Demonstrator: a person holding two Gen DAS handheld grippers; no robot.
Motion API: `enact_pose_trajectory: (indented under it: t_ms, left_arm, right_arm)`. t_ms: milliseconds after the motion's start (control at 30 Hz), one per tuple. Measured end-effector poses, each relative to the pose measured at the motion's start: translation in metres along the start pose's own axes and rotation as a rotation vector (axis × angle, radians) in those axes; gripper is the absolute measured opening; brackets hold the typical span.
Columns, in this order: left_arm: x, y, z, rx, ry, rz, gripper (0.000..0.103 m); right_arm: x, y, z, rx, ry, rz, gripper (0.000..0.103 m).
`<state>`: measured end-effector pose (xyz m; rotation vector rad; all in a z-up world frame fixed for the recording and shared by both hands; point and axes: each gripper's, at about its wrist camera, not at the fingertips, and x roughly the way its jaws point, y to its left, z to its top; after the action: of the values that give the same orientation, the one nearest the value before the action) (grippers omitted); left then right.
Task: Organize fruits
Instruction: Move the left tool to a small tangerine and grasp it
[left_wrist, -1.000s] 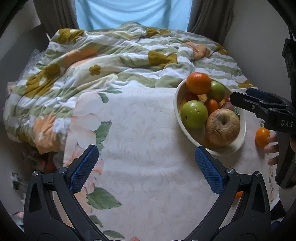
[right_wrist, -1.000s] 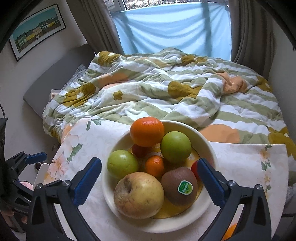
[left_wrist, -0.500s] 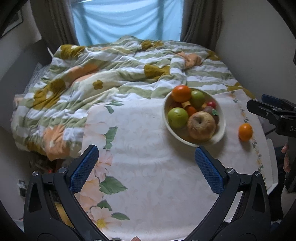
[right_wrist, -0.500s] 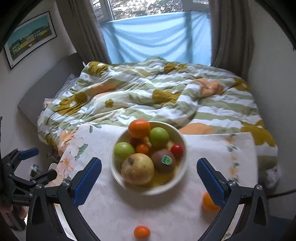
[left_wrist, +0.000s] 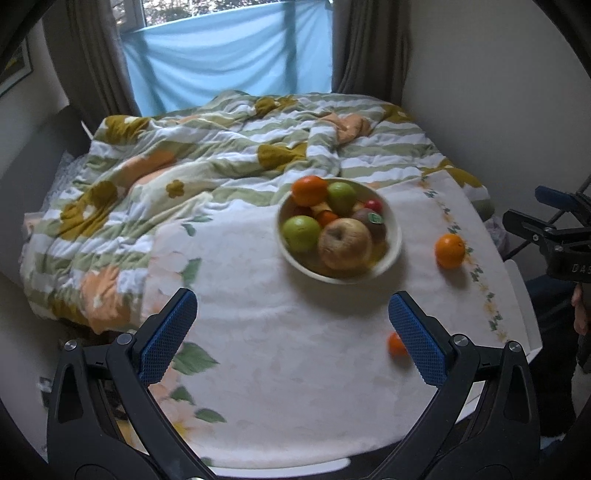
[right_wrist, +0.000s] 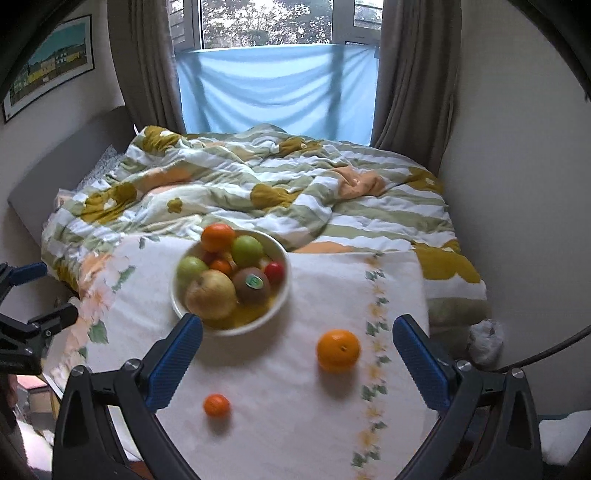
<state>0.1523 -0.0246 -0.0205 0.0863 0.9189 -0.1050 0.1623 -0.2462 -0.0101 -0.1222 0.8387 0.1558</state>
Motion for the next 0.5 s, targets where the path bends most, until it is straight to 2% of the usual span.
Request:
enact_pose_trajectory:
  t_ms: [100, 267, 500]
  left_arm:
    - [0.002, -0.024, -0.011, -0.001, -0.004, 0.039, 0.103]
    - [0.014, -0.057, -0.028, -0.037, 0.021, 0.046, 0.103]
    - [0.041, -0.093, -0.050, -0.082, 0.068, 0.049, 0.103]
  right_arm:
    - [0.001, -0.011, -0.010, -0.042, -0.001, 0.006, 0.103]
    - [0.010, -0.032, -0.024, -0.085, 0.031, 0.056, 0.103]
    - [0.042, -0.061, -0.040, -0.091, 0.083, 0.179, 0.103]
